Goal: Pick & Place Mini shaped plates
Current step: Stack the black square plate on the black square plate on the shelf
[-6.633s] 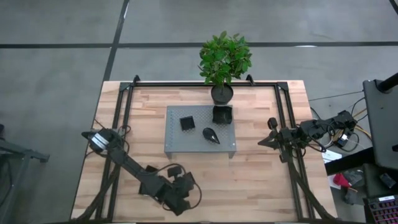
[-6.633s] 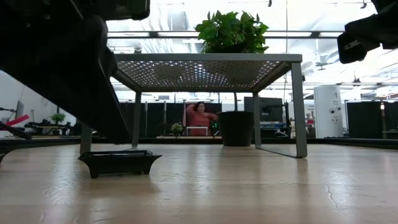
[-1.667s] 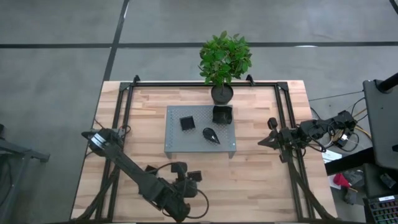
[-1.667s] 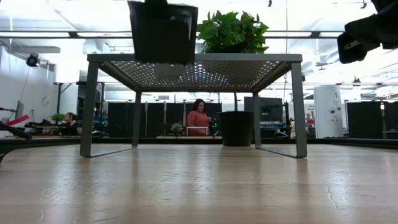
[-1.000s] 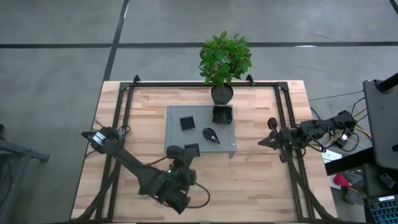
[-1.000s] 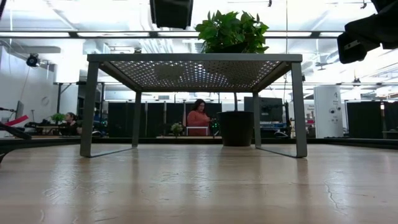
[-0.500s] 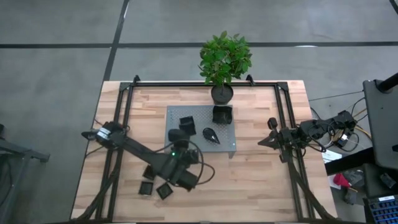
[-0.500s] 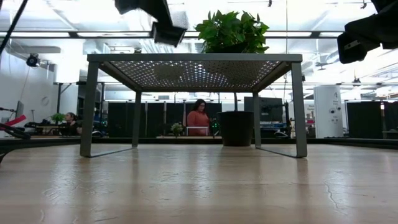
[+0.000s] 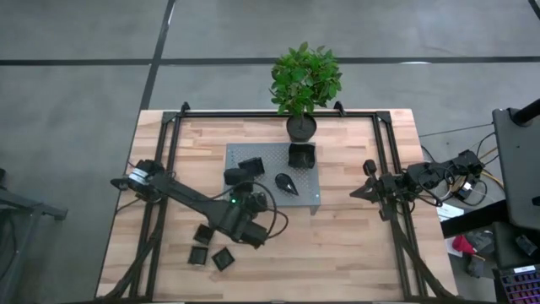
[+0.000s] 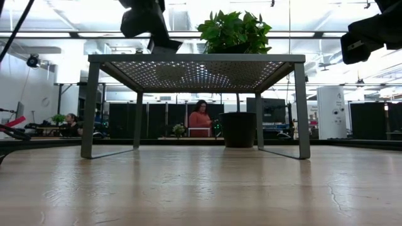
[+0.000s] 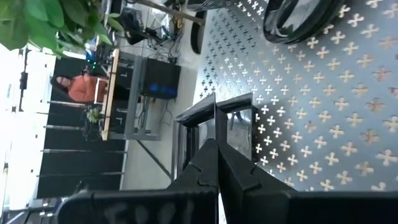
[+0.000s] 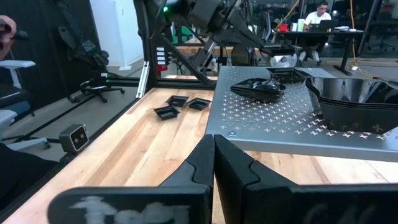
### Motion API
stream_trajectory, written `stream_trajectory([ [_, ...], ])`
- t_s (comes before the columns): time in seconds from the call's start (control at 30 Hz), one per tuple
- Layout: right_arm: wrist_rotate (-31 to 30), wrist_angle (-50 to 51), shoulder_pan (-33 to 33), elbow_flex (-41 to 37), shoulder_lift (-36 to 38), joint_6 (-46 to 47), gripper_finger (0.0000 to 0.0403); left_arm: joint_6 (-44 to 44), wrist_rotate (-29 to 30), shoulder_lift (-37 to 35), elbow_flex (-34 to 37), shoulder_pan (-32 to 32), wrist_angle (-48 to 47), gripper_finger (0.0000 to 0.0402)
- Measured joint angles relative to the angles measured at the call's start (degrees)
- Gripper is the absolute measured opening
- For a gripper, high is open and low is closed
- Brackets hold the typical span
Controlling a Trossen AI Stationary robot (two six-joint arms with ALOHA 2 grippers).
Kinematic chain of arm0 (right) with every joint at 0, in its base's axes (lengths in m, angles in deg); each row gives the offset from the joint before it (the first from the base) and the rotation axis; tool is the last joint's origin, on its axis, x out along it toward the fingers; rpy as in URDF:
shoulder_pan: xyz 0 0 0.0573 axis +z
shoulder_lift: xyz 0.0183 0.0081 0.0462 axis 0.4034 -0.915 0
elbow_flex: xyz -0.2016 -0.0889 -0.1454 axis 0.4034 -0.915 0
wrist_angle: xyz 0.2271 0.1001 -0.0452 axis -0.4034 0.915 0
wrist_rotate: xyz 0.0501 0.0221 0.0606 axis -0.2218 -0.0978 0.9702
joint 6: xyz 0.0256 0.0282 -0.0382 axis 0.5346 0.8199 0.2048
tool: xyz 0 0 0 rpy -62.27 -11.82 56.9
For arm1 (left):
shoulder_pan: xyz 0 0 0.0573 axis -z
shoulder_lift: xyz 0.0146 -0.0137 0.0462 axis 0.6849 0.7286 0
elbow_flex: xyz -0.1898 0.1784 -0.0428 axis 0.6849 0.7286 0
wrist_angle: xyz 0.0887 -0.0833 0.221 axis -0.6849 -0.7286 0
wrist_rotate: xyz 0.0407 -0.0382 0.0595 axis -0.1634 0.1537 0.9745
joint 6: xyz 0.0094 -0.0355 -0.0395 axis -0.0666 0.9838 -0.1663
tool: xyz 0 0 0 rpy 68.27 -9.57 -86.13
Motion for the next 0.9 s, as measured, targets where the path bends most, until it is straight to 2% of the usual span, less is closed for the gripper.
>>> stream_trajectory([
  [0.27, 0.01, 0.0, 0.0, 0.0, -0.02, -0.07, 0.0008, -7.2, -0.11, -2.92, 4.37, 0.07, 9.32, 0.0],
  [0.43, 0.0, 0.0, 0.0, 0.01, -0.02, -0.04, 0.0008, -11.87, -2.58, -6.51, 7.96, -0.04, 16.3, 0.0],
  [0.57, 0.0, 0.0, 0.0, 0.01, -0.02, -0.07, 0.0008, -12.67, -2.83, -10.54, 12.19, -0.06, 20.53, 0.0],
  [0.7, 0.0, 0.0, 0.0, -0.01, -0.02, -0.03, 0.0008, -17.27, -4.27, -14.7, 17.31, -0.37, 29.0, 0.0],
  [0.9, 0.0, 0.0, 0.0, 0.01, -0.02, -0.07, 0.0008, -20.06, -4.62, -16.88, 22.56, -2.12, 36.59, 0.0],
])
